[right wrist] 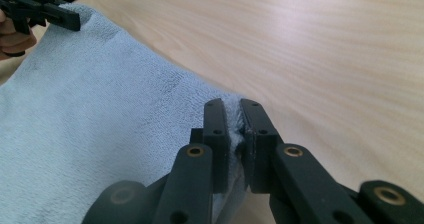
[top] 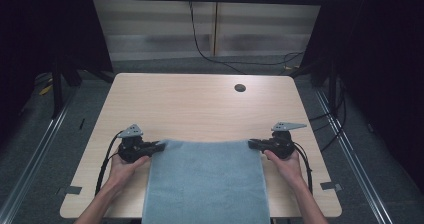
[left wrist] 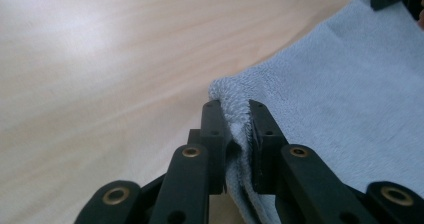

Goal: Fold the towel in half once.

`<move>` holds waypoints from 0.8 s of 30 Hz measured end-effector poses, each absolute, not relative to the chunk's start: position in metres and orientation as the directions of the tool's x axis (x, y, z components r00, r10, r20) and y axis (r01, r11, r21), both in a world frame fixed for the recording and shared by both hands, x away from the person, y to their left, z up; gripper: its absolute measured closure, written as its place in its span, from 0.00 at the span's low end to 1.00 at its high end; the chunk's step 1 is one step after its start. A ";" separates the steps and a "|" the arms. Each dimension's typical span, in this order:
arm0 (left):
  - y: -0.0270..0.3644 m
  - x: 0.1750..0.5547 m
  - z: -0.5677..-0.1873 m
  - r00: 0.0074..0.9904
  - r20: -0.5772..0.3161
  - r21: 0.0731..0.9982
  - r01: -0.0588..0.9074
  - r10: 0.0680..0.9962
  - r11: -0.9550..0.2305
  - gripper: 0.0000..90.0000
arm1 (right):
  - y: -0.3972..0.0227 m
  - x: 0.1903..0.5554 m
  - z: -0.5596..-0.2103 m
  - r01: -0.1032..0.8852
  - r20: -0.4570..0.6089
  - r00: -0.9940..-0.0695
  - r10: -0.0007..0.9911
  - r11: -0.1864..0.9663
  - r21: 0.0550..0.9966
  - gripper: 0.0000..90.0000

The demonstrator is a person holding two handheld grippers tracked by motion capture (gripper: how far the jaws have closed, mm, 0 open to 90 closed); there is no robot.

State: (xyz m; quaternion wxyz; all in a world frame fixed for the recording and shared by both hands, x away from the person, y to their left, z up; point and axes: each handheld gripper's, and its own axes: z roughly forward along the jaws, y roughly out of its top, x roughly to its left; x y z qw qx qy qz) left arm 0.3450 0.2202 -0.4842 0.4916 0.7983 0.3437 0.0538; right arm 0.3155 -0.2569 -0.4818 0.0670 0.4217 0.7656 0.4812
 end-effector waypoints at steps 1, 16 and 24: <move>0.220 0.346 -0.481 0.753 -0.267 0.830 0.497 0.601 -0.255 0.89 | -0.257 0.316 -0.479 0.580 0.303 -0.633 0.712 0.177 0.795 0.92; 0.215 0.372 -0.450 0.753 -0.249 0.861 0.460 0.609 -0.216 0.89 | -0.257 0.338 -0.446 0.523 0.285 -0.629 0.723 0.124 0.843 0.93; 0.209 0.387 -0.430 0.755 -0.230 0.876 0.436 0.614 -0.208 0.90 | -0.259 0.349 -0.433 0.498 0.280 -0.625 0.728 0.096 0.862 0.93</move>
